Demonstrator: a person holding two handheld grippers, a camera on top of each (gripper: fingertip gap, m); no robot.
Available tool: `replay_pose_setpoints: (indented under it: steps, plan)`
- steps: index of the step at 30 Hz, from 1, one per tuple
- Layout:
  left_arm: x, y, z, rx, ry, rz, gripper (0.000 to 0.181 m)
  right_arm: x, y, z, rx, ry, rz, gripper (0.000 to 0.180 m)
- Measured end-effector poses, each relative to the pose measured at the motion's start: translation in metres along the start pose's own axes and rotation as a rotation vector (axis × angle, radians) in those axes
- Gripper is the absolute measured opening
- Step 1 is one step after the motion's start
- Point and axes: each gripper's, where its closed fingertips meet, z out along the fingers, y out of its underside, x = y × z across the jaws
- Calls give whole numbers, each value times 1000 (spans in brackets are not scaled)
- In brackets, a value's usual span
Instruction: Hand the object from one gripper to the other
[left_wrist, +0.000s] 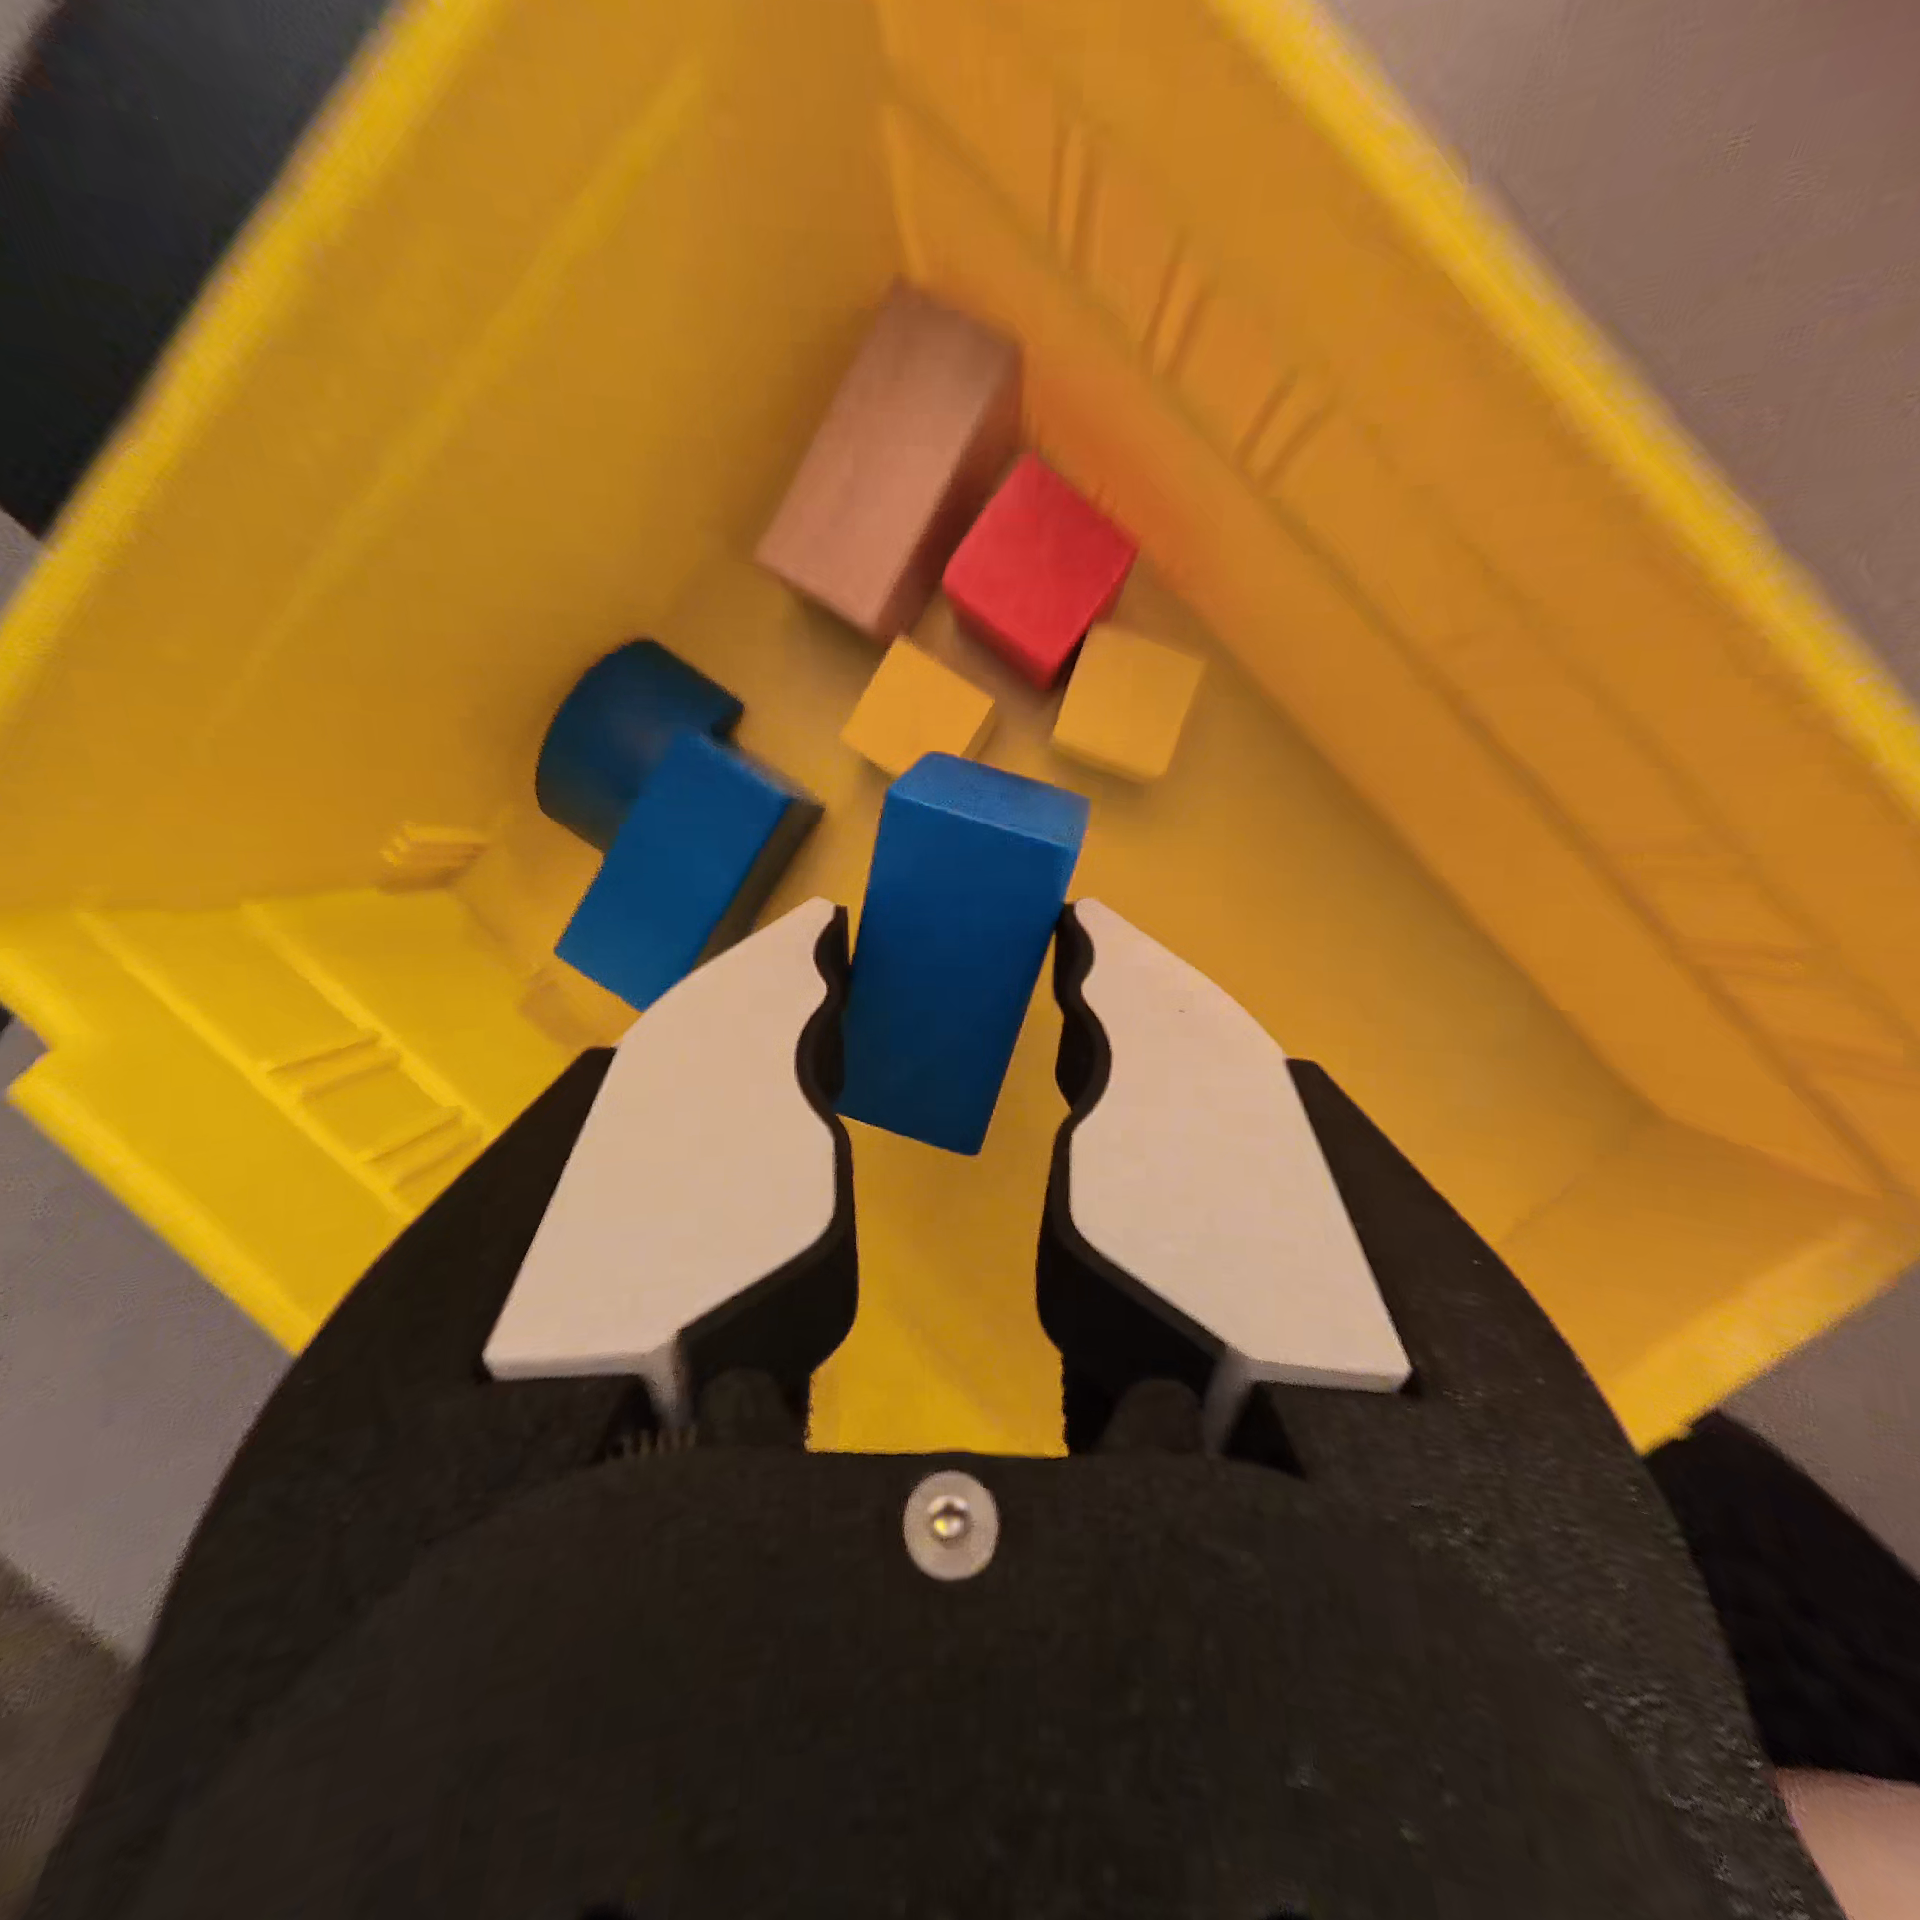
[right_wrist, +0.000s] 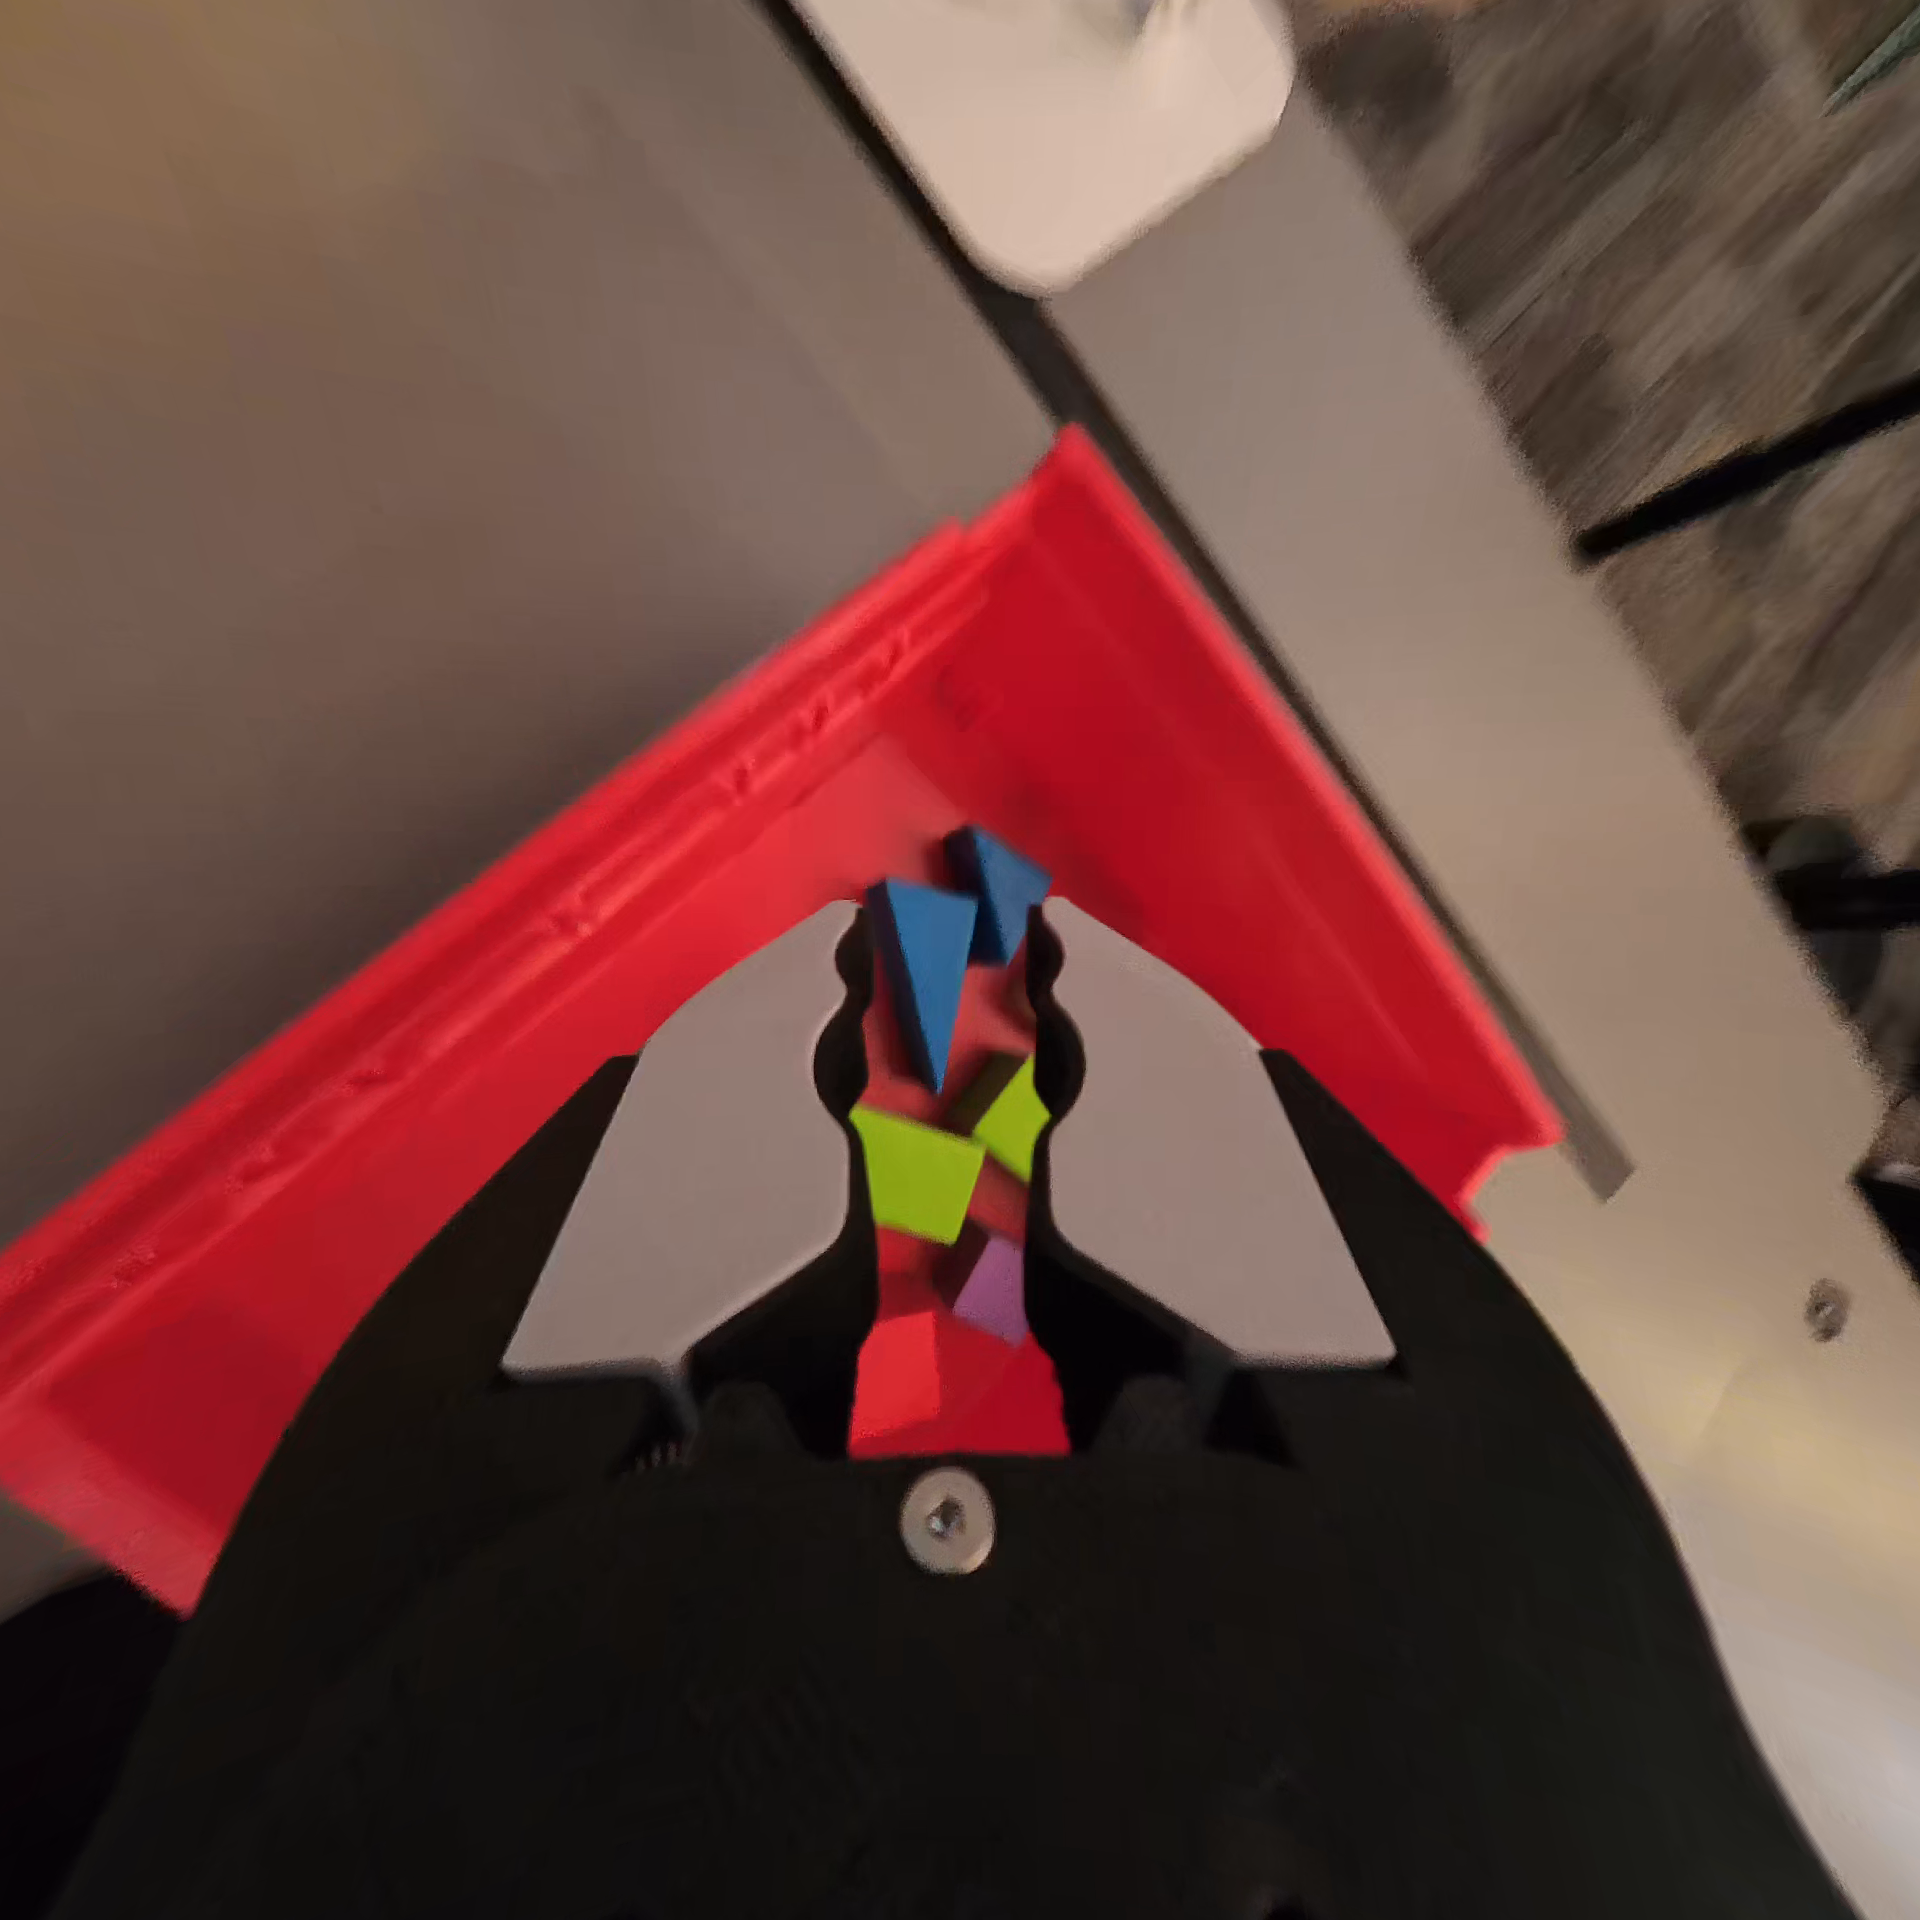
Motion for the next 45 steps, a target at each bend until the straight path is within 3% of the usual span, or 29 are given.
replay_pose_setpoints:
  steps: [5, 9, 13, 16, 22, 28, 33, 35, 39, 45]
  plan:
    - [38, -65, -69, 424, 204, -21, 37, -67, -102, -54, 549, -42, -274, 45]
    - [96, -110, -123, 669, 522, -55, 37, -142, -147, -78, 809, -40, -484, 58]
    - [155, -134, -150, 718, 876, -95, 37, -188, -165, -103, 1039, 124, -662, 62]
    - [183, -139, -153, 685, 1037, -98, 37, -195, -169, -118, 1104, 227, -697, 72]
    - [205, -144, -145, 634, 1096, -76, 37, -190, -170, -114, 1043, 331, -742, 79]
    - [211, -143, -144, 621, 1094, -52, 37, -189, -170, -110, 1006, 356, -757, 68]
    - [212, -141, -149, 594, 1142, -97, 37, -190, -170, -116, 981, 289, -713, 68]
    - [203, -141, -146, 602, 1084, -115, 44, -182, -167, -117, 927, 252, -692, 68]
    - [182, -142, -155, 675, 997, -154, 46, -130, -140, -115, 685, 189, -577, 68]
    - [184, -138, -183, 770, 956, -62, 45, -54, -23, -70, 175, -19, -355, 68]
